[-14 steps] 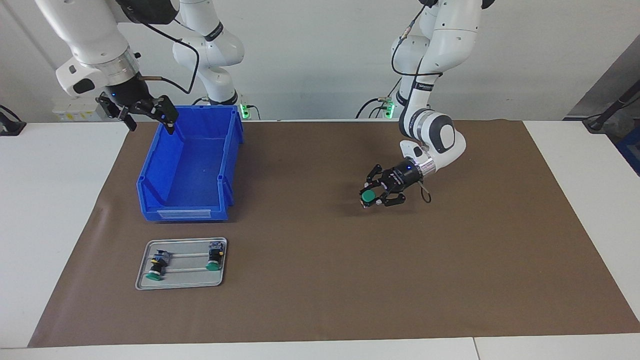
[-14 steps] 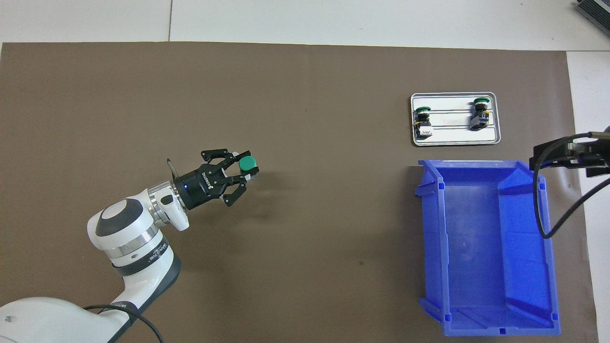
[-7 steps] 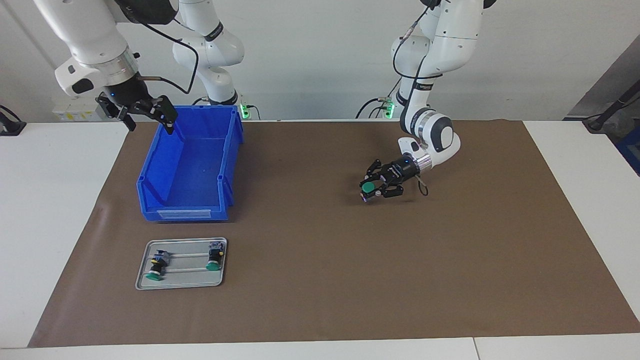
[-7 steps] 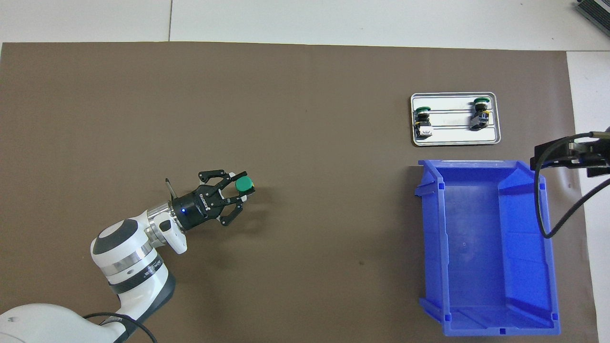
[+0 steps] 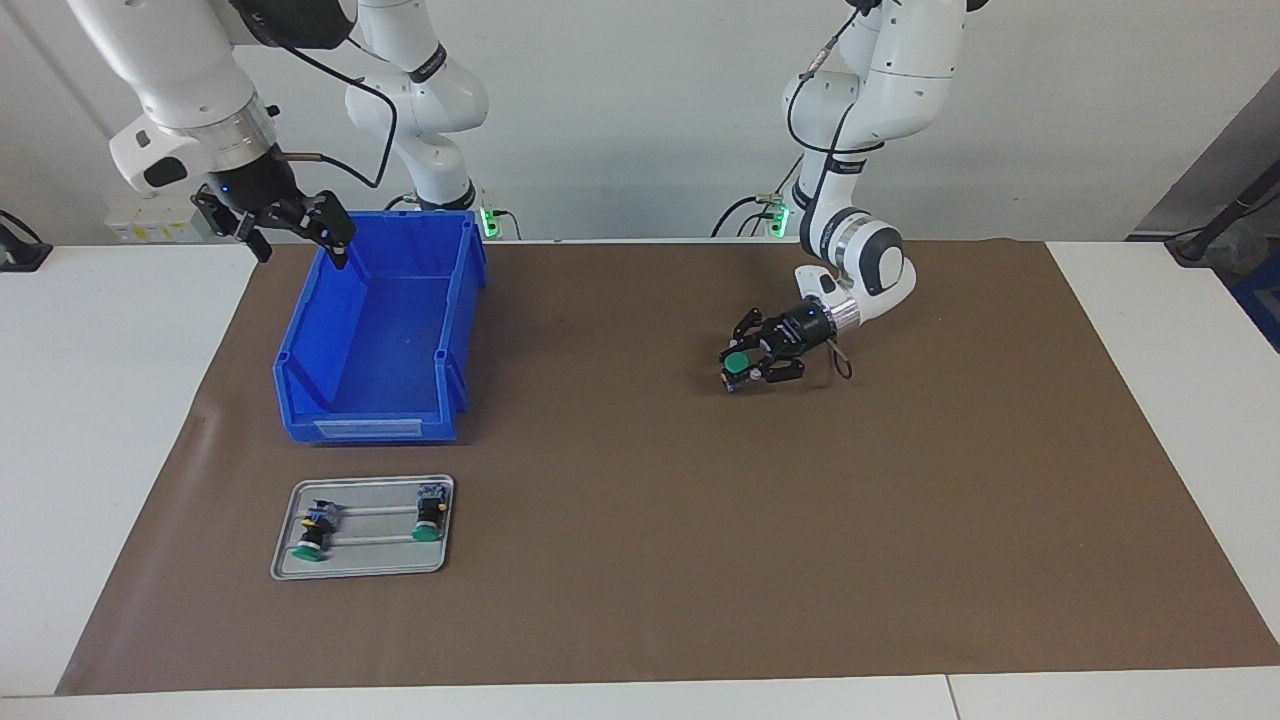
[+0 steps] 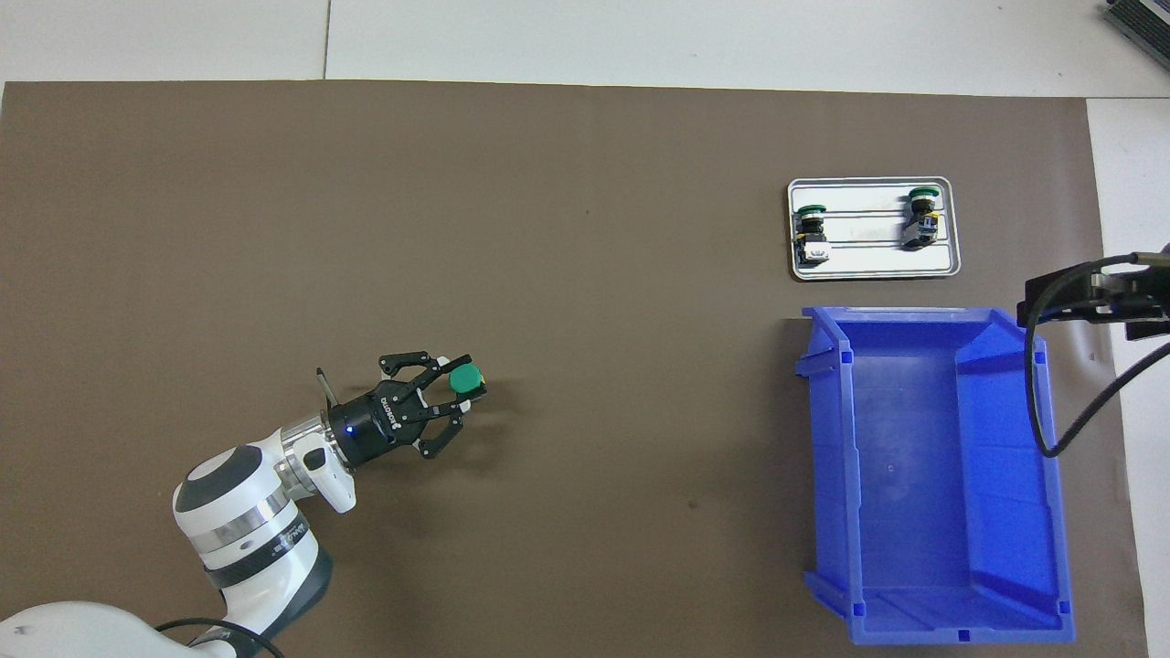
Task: Place and press button with both arms
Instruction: 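Lower the green button back onto the table with the left gripper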
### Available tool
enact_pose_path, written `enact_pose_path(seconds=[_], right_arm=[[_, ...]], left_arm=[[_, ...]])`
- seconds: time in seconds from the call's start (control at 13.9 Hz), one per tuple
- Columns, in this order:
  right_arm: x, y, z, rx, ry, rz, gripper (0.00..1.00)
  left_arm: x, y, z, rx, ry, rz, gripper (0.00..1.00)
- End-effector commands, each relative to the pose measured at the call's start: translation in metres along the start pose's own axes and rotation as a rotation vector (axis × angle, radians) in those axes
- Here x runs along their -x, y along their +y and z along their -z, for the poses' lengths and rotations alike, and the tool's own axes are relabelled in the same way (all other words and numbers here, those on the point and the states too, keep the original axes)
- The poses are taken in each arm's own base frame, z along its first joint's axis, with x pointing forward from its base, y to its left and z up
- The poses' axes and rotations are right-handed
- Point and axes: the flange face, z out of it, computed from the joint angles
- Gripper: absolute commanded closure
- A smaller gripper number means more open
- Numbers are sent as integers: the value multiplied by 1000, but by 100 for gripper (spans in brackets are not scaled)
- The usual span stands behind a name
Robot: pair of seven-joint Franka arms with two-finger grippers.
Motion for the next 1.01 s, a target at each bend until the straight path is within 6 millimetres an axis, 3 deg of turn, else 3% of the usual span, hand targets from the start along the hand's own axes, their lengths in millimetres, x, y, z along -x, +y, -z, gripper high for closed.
enact_pose_path(seconds=[0.0, 0.5, 0.65, 0.72, 0.79, 0.86, 0.94], right_arm=[[2, 3, 2, -22, 7, -6, 0], [1, 2, 2, -22, 9, -6, 0], [2, 3, 2, -22, 7, -6, 0], [2, 3, 2, -22, 7, -6, 0], [1, 3, 2, -22, 9, -6, 0], [1, 3, 2, -22, 9, -5, 0], [1, 3, 2, -22, 10, -5, 0]], left_arm=[[-1, 6, 11, -35, 21, -100, 100], [3, 13, 11, -25, 6, -95, 100], [4, 13, 11, -25, -3, -95, 91], [4, 12, 11, -27, -1, -96, 71], [4, 11, 12, -28, 1, -96, 44], [3, 9, 13, -34, -2, -97, 27], [6, 11, 13, -32, -13, -92, 21]])
